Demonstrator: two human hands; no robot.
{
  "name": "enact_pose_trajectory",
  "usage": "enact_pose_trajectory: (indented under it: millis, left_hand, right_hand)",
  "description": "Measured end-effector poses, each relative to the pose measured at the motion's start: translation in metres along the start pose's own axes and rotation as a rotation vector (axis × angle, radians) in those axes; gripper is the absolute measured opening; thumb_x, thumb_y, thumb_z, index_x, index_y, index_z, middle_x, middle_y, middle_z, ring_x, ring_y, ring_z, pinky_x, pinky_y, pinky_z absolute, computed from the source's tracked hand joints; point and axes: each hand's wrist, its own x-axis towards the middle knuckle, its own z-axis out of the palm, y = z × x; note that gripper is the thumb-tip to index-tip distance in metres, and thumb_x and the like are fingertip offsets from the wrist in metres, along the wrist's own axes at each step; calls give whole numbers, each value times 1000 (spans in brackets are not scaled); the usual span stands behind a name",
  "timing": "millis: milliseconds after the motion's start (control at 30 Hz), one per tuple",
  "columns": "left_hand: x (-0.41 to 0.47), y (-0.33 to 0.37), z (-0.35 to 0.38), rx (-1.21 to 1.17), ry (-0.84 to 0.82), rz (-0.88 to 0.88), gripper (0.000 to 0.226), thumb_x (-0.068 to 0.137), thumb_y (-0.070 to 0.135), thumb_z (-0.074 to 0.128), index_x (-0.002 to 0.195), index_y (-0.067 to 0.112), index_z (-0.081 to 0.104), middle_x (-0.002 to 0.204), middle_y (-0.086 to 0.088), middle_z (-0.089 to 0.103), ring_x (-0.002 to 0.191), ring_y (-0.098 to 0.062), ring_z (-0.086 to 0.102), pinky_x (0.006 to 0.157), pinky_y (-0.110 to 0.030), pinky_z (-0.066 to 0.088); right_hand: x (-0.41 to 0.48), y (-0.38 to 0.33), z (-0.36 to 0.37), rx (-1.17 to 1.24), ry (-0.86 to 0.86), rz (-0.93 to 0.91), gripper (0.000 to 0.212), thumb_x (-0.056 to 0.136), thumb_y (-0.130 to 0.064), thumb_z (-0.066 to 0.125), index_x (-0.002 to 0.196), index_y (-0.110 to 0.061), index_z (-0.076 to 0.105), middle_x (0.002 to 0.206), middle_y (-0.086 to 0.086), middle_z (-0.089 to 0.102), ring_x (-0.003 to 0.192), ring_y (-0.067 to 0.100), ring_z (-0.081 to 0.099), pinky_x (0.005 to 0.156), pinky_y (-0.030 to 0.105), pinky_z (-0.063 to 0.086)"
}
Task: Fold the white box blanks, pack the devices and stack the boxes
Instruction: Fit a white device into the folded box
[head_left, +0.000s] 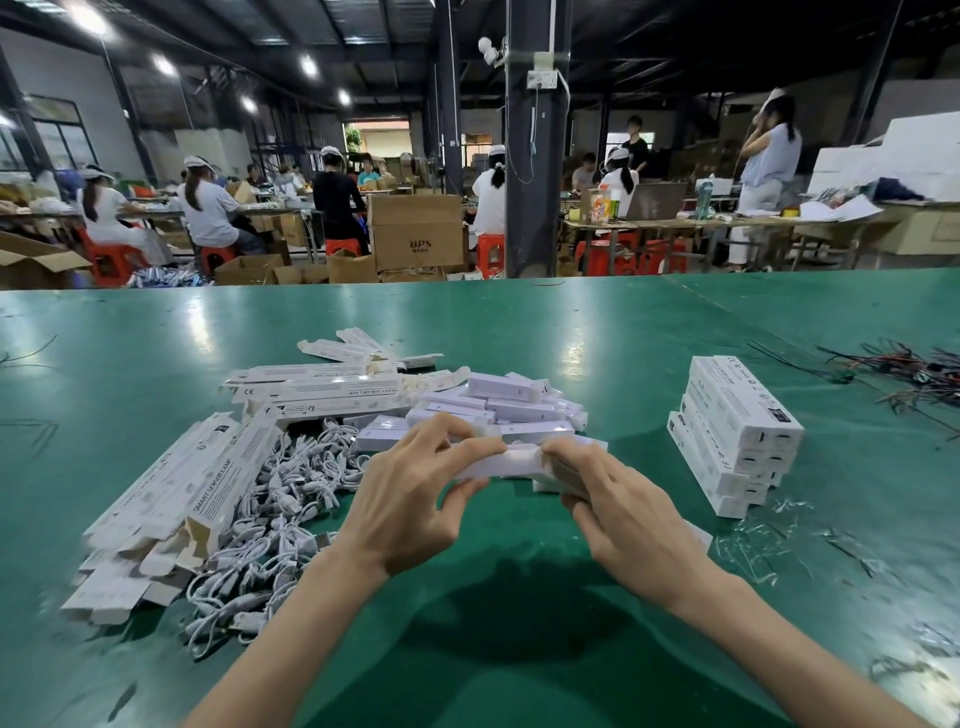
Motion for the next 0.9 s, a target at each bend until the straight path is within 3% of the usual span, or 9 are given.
enact_pose_trajectory:
  millis: [400, 567, 733, 900]
  left_hand:
    - [2, 1, -4, -23, 1, 9, 33, 73, 9, 72, 104, 19, 71, 99, 4, 61, 78, -18, 59, 55, -37, 53]
    - [0, -3, -8, -34, -48, -7, 29, 75, 20, 70, 104, 19, 72, 94, 7, 64, 69, -19, 61, 56, -35, 53]
    - [1, -4, -8, -75, -72, -20, 27, 73, 18, 71, 99, 22, 73, 91, 11, 62, 70, -14, 58, 58, -33, 53]
    - [4, -4, -4, -198, -88, -94, 34, 71, 3, 77, 98, 24, 73, 96, 17, 58, 89, -9, 58, 76, -39, 53]
  right_hand:
    - [-1, -3, 2, 9, 14, -7, 66, 80, -1, 64, 127, -32, 31, 114, 2, 62, 83, 29, 57, 68, 39, 49]
    - [-3, -3, 3, 1, -17, -21, 64, 78, -3, 62, 127, -32, 33, 105, 2, 62, 82, 27, 57, 65, 38, 49]
    - [-4, -5, 2, -2, -44, -38, 66, 77, -4, 61, 129, -35, 33, 94, 0, 58, 79, 26, 57, 64, 39, 50]
    - [-4, -3, 1, 13, -52, -27, 66, 77, -4, 62, 131, -34, 38, 98, -1, 60, 84, 26, 57, 68, 41, 50]
